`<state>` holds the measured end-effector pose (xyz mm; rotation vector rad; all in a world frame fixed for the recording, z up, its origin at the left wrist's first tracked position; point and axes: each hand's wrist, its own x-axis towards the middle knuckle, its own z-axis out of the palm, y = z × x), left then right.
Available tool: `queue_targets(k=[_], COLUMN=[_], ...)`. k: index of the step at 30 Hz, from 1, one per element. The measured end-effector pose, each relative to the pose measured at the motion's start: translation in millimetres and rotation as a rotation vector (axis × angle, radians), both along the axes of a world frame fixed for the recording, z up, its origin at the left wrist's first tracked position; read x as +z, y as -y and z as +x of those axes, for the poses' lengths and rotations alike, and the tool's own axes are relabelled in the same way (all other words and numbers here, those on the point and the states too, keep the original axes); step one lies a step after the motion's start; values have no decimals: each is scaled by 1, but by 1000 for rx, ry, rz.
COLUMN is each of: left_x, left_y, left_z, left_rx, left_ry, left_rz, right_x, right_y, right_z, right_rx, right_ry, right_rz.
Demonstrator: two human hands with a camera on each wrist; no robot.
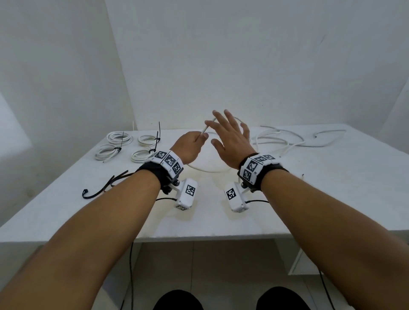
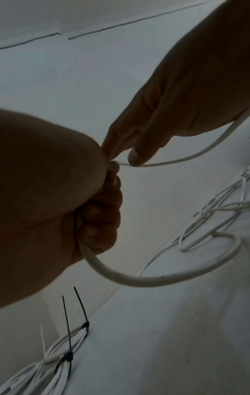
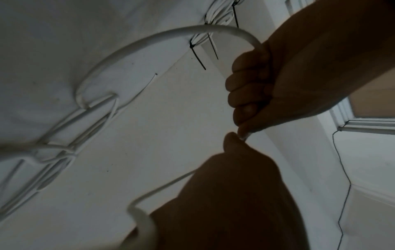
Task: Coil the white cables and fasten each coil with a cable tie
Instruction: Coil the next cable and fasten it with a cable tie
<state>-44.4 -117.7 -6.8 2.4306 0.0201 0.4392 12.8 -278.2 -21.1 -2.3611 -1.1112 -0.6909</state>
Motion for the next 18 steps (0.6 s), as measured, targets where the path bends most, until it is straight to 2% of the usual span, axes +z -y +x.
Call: queue_targets(k=[5,8,11,18], left_x=[-4,-9,-14,-19], left_y=[-2,-6,-9,-14], left_z=[1,5,6,15], left_rx=[-35,3,1,-55], left_ry=[41,93,111,81], left_rz=[-6,-162,-293,-393], right_x=[11,14,12,9], right_y=[1,3,7,12], right_z=[15,21,24,28], right_rx=[73,123,99,22], right_ry=[7,7,-36,-79], right_rz=[160,265,337,545])
